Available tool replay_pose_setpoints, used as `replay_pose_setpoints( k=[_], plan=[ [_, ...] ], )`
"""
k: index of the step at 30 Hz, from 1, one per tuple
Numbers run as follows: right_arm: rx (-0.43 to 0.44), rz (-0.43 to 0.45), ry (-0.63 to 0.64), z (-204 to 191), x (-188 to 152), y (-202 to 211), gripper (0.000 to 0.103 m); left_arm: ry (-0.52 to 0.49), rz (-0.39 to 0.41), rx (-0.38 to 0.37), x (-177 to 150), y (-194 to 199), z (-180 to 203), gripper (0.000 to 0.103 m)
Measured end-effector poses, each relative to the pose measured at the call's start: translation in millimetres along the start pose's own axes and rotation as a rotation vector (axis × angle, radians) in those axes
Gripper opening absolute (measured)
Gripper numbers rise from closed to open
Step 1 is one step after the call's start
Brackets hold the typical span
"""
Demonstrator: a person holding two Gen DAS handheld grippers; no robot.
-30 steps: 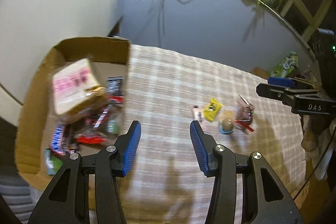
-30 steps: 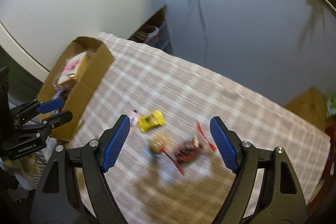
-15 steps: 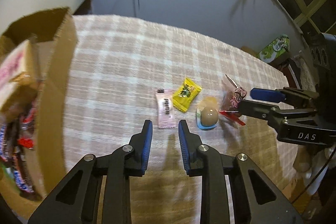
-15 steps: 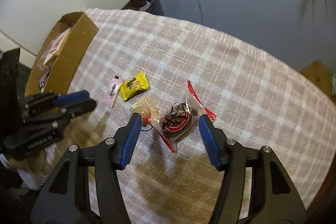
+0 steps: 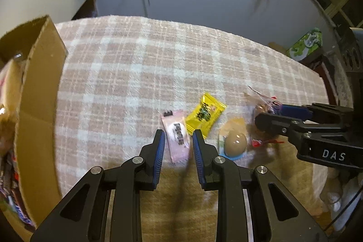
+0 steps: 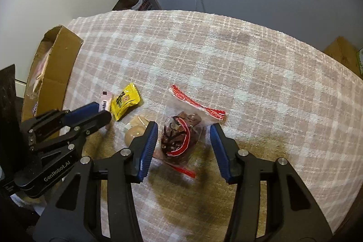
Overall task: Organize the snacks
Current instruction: 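Grasp the pink candy packet with the left tool while the right tool grasps the brown candy bag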
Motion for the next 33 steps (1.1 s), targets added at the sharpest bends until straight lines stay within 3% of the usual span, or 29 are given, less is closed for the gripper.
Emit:
replay_pose_setpoints(
  k=[6, 10, 16, 18, 25, 28, 29, 33],
  plan=[
    [-0.002, -0.017, 0.014, -0.1, 0.7, -4.5, 0.041, -0.033, -0.004, 0.015, 2.3, -4.2, 3.6, 0.023],
    [-0.014, -0.021, 0.039, -2.0, -0.2, -6.1, 0.035, -0.062, -0.008, 0.025, 1.3, -4.4, 2.3, 0.017],
    [-0.008, -0.022, 0.045, -0.6, -1.9, -4.6, 0.034, -0.078, -0.012, 0.019, 0.1, -4.0, -0.7, 0.017],
    [-0.005, -0.02, 0.044, 0.8, -2.6, -2.6, 0.033, -0.066, -0.006, 0.014, -1.4, -1.7, -3.5, 0.009],
    [0.0, -0.022, 0.029, 4.2, -4.3, -1.3, 0.033, -0.054, 0.011, 0.002, -1.6, 5.0, -5.4, 0.008],
    [-0.005, -0.022, 0.032, 2.3, -4.4, -0.5, 0.033, -0.058, -0.005, 0.009, -3.7, 3.9, -8.2, 0.015],
    [-0.006, -0.022, 0.034, 1.3, -4.5, -0.5, 0.033, -0.063, -0.007, 0.022, -3.6, 2.8, -7.6, 0.024],
    [-0.005, -0.022, 0.038, -0.5, -3.7, -1.1, 0.033, -0.15, -0.015, 0.095, -5.7, -4.2, 0.5, 0.025]
  ],
)
Point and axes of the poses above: each gripper's, at about its wrist camera, not at the fingertips, and y roughly against the way its jaws point, z to its right, x to its top, the point moved 9 cm from there along -y, roughly the way its jaws point, and after that the axes turned 6 degrees about -z, right-handed, at the moved point
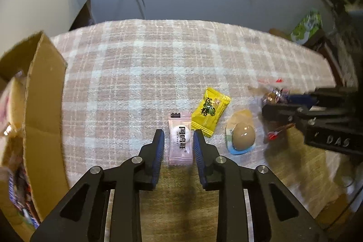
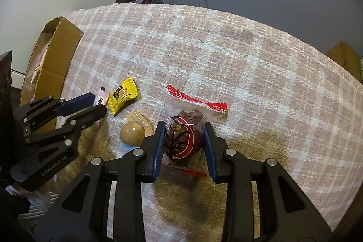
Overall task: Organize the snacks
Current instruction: 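Grasp the pink candy packet with the left tool while the right tool grasps the brown candy bag, then carry both snacks over the box and open both tools to drop them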
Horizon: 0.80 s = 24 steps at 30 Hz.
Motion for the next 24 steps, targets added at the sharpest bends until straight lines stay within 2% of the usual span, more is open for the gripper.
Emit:
replay_pose_setpoints(
  k=[2, 4, 13, 24],
  plan=[
    [0.0, 0.0, 0.004, -0.4, 0.7, 0.0, 0.033, -0.069, 0.002, 0.055, -1.1, -1.5, 8.0, 0.019],
    [0.002, 0.003, 0.011, 0.6, 1.7, 0.3, 0.033, -0.1, 0.007, 0.063, -1.6, -1.4, 11.0, 0.018],
    [0.005, 0.035, 0.022, -1.2, 4.4, 11.5, 0.033, 0.004, 0.032, -0.033, -2.8, 13.7, -0.5, 0.017],
    [0.026, 0.087, 0.086, -26.9, 20.6, 42.8, 0.033, 0.07, 0.104, -0.048, -6.2, 62.4, -28.4, 0.016]
  ],
)
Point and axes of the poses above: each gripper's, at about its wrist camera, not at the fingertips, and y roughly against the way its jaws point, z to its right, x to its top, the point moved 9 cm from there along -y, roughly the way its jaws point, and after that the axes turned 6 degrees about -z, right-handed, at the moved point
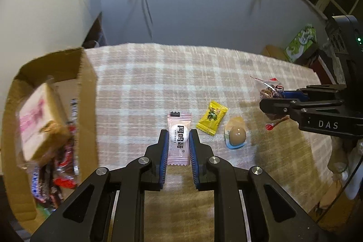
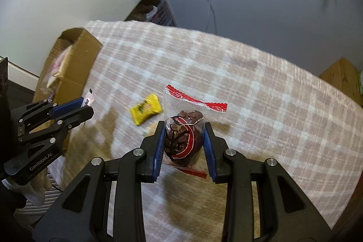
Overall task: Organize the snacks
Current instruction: 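Carry both snacks over the box and open both tools to drop them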
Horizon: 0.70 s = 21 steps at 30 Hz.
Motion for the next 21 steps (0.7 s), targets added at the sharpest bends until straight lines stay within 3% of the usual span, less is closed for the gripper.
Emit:
replay_pose_setpoints(
  k=[10, 21],
  plan=[
    [0.051, 0.044, 0.143, -79.5, 37.1, 17.0, 0.033, 0.118, 0.06, 0.033, -11.7, 39.0, -57.5, 0.016],
    [0.089, 0.047, 0.307, -173.4, 77.1, 4.8, 0.033, 0.232, 0.098, 0.088, -37.1, 65.6, -113.6, 0.016]
  ],
)
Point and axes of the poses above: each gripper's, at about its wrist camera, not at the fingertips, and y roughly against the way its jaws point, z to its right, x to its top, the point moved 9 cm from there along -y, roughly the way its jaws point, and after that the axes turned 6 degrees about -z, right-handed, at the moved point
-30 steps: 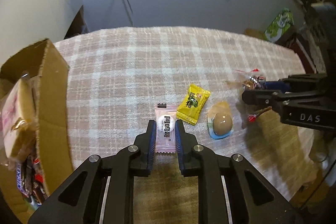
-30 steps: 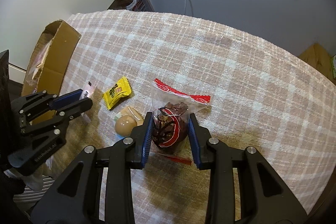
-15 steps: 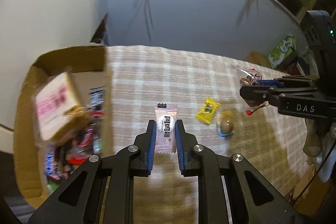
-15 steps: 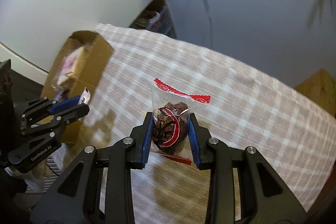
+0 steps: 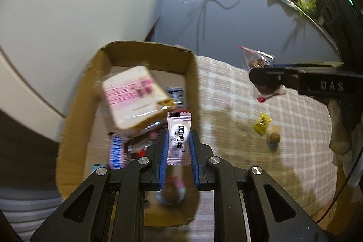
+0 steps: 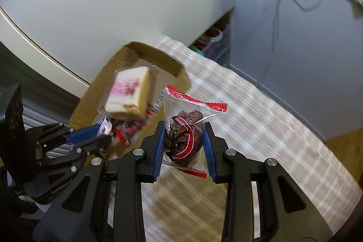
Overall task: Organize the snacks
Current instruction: 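Carry both snacks over the box and open both tools to drop them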
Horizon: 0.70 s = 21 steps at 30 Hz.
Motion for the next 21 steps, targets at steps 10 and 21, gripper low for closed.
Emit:
replay_pose_setpoints(
  k=[10, 21],
  plan=[
    [0.016, -0.053, 0.094, -45.3, 29.4, -40.2, 0.033, 0.072, 0.001, 0.03, -8.0, 3.3, -43.3, 0.017],
    [0.005, -0.072, 0.12, -57.2, 37.1, -55.9, 0.065, 0.101, -0.009, 0.048, -13.7, 3.0, -57.5, 0.052]
  ],
)
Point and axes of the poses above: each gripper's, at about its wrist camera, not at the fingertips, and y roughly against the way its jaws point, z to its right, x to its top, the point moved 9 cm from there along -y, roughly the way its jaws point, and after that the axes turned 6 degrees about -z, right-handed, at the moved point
